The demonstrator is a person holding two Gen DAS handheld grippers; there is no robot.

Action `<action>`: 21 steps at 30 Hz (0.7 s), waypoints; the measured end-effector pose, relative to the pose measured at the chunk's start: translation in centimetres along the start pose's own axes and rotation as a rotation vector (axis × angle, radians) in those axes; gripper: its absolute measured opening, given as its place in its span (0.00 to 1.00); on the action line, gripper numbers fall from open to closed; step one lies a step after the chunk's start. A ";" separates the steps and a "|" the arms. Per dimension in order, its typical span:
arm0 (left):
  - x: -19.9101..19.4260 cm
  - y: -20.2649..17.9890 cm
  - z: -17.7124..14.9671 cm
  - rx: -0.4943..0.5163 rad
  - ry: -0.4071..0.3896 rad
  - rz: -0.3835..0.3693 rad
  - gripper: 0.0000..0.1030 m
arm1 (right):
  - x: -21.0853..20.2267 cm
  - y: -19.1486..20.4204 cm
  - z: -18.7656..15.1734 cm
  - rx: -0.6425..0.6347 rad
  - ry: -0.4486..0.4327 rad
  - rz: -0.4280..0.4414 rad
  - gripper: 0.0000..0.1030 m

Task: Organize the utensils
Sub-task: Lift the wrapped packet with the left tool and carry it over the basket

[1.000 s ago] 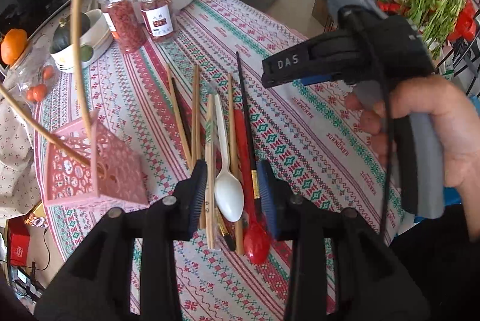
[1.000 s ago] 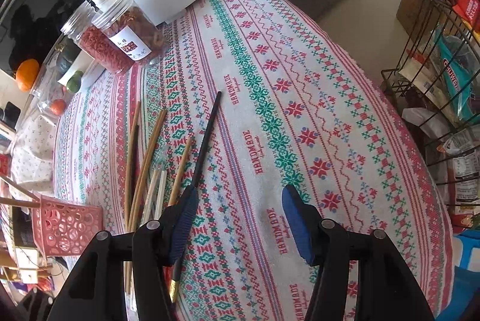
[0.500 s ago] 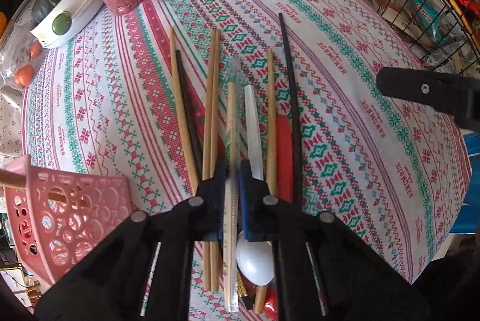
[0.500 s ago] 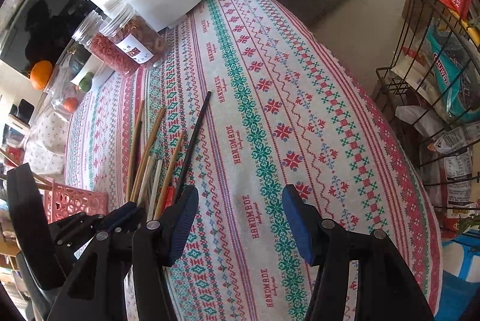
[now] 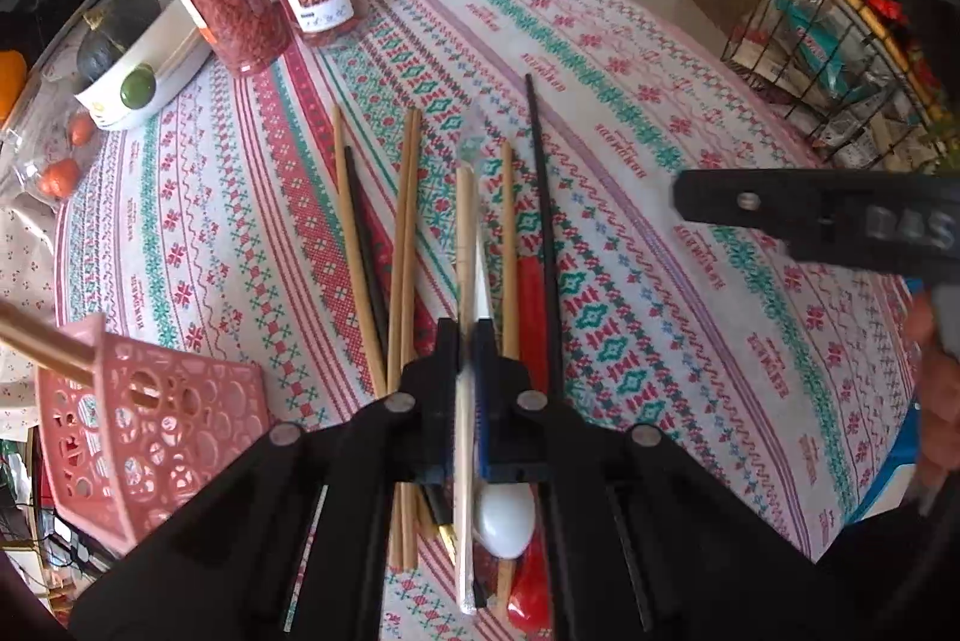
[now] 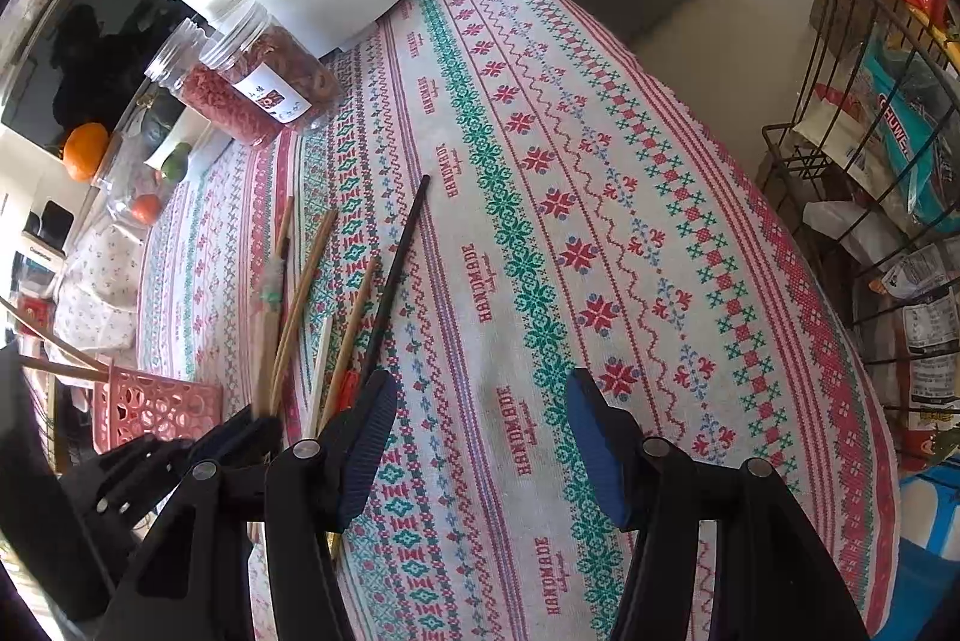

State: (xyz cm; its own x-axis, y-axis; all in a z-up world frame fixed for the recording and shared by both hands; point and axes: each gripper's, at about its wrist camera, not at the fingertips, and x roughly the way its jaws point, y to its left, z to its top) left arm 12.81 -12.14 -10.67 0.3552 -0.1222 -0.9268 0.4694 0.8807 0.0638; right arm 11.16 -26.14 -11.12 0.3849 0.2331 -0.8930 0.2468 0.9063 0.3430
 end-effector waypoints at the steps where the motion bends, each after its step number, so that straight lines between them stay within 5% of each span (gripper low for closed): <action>1: -1.2 0.0 -0.4 0.010 -0.029 -0.009 0.06 | 0.3 0.3 0.0 -0.005 0.003 0.001 0.57; 13: -10.8 4.4 -6.1 -0.019 -0.254 -0.076 0.06 | 3.7 4.5 0.2 -0.065 0.008 -0.013 0.48; 21: -12.9 7.6 -8.8 -0.125 -0.334 -0.108 0.06 | 4.8 6.6 -0.2 -0.128 0.014 -0.155 0.31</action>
State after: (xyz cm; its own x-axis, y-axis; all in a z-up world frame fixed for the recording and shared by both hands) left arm 4.74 0.15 -1.51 0.5631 -0.3422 -0.7523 0.4236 0.9011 -0.0928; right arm 14.45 -18.93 -13.25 0.3384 0.0911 -0.9366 0.1868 0.9690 0.1618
